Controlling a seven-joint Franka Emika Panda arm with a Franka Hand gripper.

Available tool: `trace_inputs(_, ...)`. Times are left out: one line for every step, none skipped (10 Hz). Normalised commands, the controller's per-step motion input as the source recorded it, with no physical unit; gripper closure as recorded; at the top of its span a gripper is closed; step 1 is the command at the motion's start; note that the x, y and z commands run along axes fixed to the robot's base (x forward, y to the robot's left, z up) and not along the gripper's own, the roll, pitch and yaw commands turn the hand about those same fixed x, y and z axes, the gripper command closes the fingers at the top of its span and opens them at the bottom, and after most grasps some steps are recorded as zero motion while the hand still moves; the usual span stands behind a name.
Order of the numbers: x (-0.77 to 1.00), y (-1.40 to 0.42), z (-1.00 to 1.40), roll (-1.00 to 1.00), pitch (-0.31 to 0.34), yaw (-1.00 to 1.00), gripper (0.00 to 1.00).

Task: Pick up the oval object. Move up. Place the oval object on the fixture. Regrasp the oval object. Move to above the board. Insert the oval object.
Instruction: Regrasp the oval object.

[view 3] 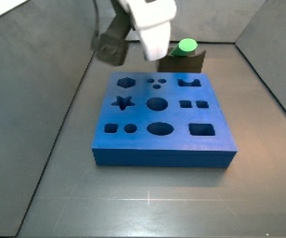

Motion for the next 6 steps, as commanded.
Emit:
trace_inputs(-0.04,-0.01,0.01,0.98,0.135,-1.0,0.0)
trace_inputs(-0.04,-0.01,0.0,0.98,0.231,-1.0,0.0)
trace_inputs(-0.02,-0.01,-0.02,0.87,0.446,-0.86,0.0)
trace_inputs(0.01,-0.01,-0.03,0.62,0.598,-0.57,0.0)
trace_inputs(0.03,-0.01,-0.02,0.46,0.677,-0.36,0.0)
trace_inputs(0.04,-0.01,-0.02,0.38,0.691,-0.22,0.0)
